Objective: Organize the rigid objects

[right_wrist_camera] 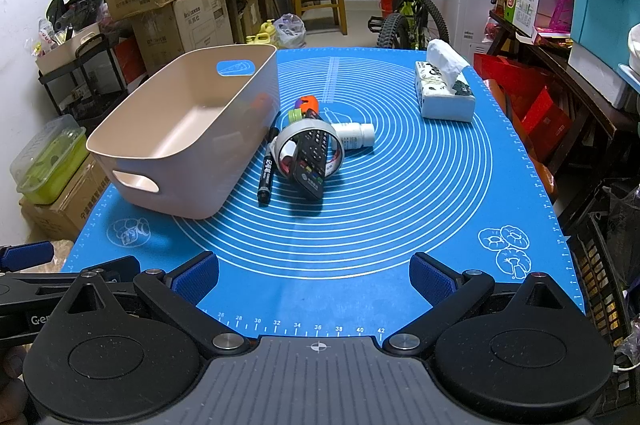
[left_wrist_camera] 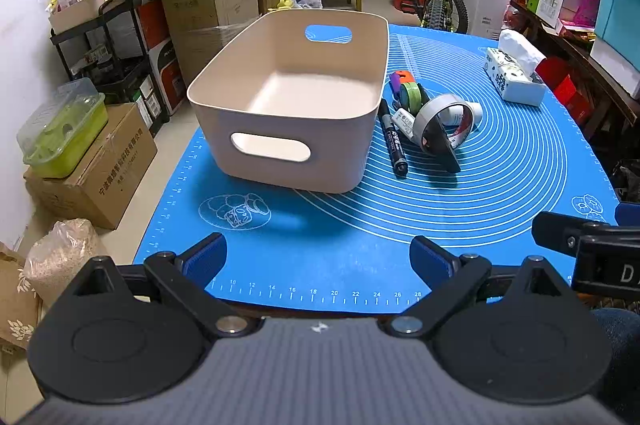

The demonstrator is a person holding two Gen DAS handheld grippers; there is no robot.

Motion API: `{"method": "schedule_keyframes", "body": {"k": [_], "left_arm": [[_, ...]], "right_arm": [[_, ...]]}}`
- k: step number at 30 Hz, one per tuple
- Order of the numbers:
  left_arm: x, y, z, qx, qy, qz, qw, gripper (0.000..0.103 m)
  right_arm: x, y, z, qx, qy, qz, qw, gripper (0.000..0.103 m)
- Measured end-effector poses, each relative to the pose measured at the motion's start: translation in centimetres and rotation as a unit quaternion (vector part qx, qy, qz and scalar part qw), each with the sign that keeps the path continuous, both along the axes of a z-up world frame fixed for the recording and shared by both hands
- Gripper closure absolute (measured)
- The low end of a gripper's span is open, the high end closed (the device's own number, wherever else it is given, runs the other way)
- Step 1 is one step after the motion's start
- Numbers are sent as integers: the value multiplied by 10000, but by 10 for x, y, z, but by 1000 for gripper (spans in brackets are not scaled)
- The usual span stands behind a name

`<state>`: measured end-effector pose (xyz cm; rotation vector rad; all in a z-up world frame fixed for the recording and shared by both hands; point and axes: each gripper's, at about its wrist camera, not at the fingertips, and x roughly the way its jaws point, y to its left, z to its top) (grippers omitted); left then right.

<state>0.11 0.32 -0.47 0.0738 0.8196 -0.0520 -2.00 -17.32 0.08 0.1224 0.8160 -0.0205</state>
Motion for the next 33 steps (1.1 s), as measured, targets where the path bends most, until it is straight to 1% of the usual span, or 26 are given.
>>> {"method": "schedule_keyframes", "body": {"k": [25,29,31,33], "left_arm": [[-1,1,-1,13,-3,29,10000,6],[-3,4,3,-34,-61,39,10000,6],[-4,4,8,-79,-127,-29,9999,6],[-6,3,13,-11,-232,-106,9997,6]], "right_arm": [[2,-1,0,-19,7,-20,10000,2],[1,-2,0,-8,20,-79,10000,2],[0,-3,-2,-1,69,-93,9999,2],[3,-4,0,20,132,-84,9999,2]]}}
